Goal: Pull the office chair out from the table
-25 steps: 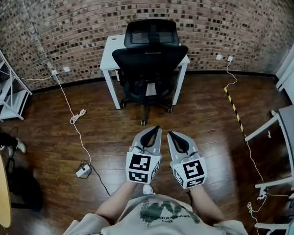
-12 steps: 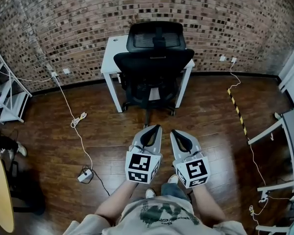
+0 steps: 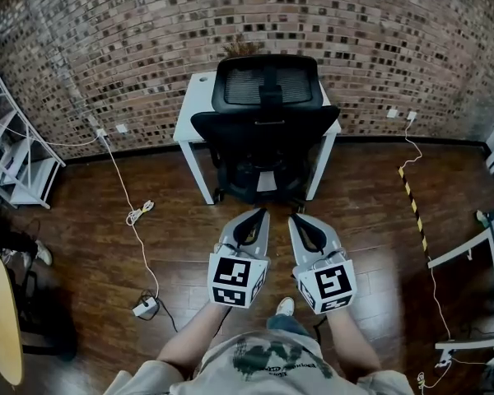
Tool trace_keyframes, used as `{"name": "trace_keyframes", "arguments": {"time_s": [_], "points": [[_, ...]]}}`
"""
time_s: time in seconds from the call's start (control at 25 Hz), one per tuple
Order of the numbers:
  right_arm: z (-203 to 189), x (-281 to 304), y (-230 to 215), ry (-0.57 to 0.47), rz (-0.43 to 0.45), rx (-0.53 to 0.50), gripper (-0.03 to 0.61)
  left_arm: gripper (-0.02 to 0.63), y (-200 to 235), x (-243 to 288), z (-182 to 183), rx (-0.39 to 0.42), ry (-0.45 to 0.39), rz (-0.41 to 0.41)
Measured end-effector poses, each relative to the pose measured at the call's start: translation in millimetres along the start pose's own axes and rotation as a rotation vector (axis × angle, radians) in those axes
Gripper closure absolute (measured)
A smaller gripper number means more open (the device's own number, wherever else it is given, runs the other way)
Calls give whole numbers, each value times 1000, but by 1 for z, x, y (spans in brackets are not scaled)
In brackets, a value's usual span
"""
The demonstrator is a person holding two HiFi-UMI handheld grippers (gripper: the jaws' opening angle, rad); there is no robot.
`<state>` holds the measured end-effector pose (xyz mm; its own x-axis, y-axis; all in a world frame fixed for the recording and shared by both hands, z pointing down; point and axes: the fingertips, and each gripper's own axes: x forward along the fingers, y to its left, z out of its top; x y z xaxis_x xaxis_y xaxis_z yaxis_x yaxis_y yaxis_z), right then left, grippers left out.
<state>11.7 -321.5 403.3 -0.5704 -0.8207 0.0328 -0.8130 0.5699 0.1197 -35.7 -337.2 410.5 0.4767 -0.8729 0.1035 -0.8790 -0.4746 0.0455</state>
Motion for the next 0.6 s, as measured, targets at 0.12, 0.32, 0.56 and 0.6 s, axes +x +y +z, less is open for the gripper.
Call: {"name": "trace_keyframes", "arguments": {"time_s": [0.12,0.32,0.56,0.6], "points": [[3,20,-27,-12,23,-1,577,598,6,31,10,7,-3,24],[2,50,-58,-15,64,10,577,598,17,72,18,10,1,57],[12,71,-99,-47,118,18,577,598,24,109,40,0,-39,71],[14,74,-105,-55,129,16,577,598,27,113,44,1,-49,72]]}}
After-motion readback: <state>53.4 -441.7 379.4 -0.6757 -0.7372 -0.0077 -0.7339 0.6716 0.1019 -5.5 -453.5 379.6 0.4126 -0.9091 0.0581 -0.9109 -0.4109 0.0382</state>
